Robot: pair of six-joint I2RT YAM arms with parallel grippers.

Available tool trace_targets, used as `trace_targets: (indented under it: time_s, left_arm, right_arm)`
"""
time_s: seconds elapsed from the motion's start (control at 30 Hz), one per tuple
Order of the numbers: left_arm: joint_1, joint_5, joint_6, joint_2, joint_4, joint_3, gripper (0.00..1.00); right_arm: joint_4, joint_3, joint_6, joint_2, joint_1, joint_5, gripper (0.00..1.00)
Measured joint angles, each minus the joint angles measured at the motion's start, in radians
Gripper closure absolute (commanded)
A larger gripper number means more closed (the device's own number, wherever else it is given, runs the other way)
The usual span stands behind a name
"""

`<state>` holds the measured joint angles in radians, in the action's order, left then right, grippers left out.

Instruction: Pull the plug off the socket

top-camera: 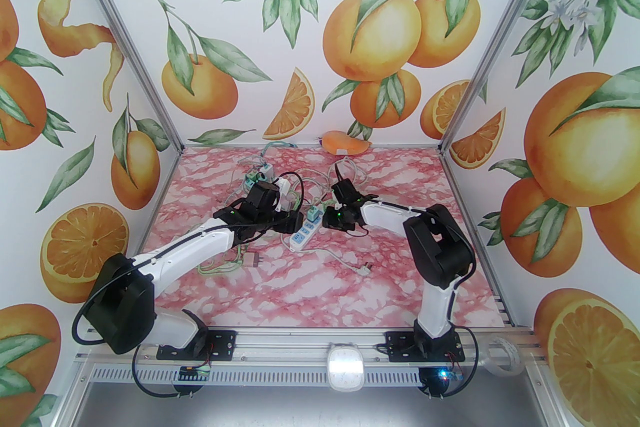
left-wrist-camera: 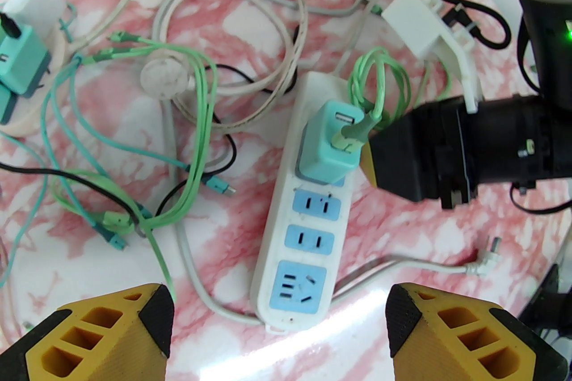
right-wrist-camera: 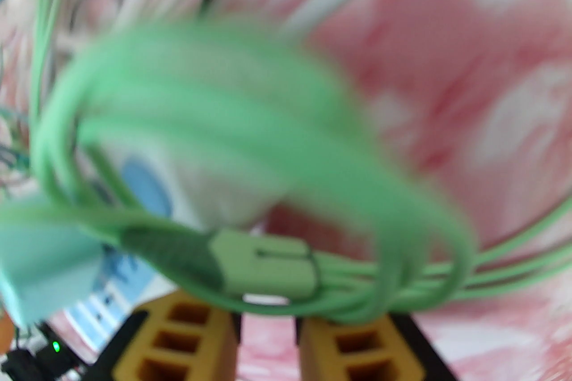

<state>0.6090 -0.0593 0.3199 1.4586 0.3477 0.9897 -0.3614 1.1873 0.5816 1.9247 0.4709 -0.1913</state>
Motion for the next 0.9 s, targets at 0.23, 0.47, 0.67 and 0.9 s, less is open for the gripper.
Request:
trace_targets:
  time_s: [0.23, 0.47, 0.67, 0.9]
  left_arm:
    - [0.037, -0.013, -0.040, 0.091, -0.003, 0.043, 0.25]
    - [0.072, -0.019, -0.104, 0.233, -0.030, 0.122, 0.30]
    - [0.078, -0.001, -0.159, 0.343, -0.037, 0.211, 0.33]
    - [0.076, 0.019, -0.204, 0.399, -0.042, 0.253, 0.38]
  right_arm:
    - [0.002, 0.055, -0.008, 0.034, -0.059, 0.006, 0.61]
    - [0.033, 0.072, -0.001, 0.061, -0.073, -0.078, 0.54]
    - [0.084, 0.071, 0.018, 0.061, -0.075, -0.158, 0.52]
    - [0.111, 0.071, 0.024, 0.061, -0.079, -0.201, 0.51]
